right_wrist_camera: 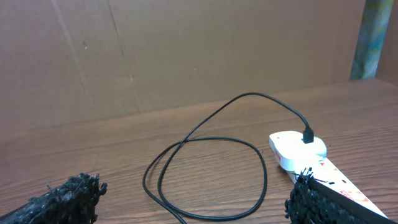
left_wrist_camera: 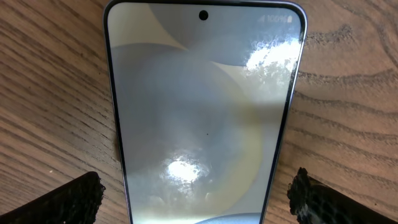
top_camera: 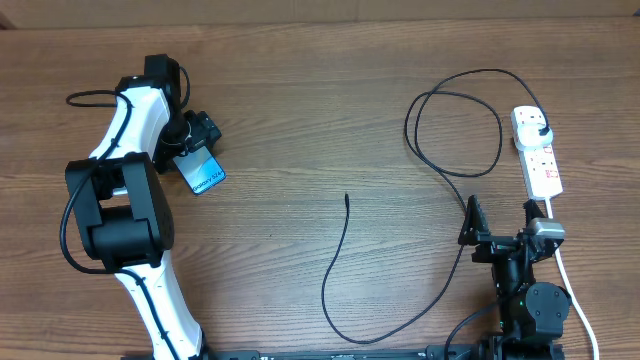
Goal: Plug charger to phone and switch on socket
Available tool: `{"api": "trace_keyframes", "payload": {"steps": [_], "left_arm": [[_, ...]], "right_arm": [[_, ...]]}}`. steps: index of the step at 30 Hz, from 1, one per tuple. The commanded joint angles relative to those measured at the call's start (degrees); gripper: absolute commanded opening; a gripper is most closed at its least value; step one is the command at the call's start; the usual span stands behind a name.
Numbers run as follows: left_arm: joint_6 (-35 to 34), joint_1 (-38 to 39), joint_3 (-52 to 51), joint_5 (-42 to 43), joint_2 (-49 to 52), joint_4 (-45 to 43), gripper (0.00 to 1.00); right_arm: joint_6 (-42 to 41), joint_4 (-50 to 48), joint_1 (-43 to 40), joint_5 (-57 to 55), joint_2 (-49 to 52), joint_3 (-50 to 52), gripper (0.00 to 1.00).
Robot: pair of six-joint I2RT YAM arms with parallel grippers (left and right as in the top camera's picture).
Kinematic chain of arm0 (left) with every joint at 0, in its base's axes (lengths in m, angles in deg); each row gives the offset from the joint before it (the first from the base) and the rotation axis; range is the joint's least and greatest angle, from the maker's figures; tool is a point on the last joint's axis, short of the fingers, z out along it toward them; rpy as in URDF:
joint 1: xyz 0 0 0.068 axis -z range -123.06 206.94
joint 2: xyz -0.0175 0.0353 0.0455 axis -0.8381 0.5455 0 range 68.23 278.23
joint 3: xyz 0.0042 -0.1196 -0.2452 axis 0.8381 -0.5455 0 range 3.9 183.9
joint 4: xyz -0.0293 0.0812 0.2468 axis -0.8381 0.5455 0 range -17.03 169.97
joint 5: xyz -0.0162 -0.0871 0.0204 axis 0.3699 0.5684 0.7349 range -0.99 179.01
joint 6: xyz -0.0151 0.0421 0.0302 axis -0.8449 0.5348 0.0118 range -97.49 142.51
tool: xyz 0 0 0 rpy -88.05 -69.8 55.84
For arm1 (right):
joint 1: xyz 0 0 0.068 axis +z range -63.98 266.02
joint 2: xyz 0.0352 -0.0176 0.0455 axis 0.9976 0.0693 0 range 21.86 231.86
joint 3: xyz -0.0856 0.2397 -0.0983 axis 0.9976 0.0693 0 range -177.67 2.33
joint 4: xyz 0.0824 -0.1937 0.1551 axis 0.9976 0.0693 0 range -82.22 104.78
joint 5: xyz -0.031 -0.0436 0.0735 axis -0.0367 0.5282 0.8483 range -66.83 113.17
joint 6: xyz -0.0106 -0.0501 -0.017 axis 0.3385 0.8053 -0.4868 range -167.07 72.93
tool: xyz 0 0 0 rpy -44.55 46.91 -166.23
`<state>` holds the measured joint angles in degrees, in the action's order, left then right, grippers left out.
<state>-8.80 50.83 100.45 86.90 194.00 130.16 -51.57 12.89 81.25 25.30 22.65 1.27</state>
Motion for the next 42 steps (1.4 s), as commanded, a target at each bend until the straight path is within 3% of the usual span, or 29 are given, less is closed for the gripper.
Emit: {"api": "trace_keyframes", "payload": {"steps": [1, 42], "left_arm": [[0.4, -0.1, -0.9, 0.5, 0.5, -0.1, 1.00], [0.0, -0.1, -1.8, 0.2, 0.5, -1.8, 1.00]], "right_arm": [[-0.2, -0.4, 0.4, -0.1, -0.6, 0.6, 1.00], [-0.2, -0.4, 0.4, -0.1, -0.6, 0.6, 1.00]]}}
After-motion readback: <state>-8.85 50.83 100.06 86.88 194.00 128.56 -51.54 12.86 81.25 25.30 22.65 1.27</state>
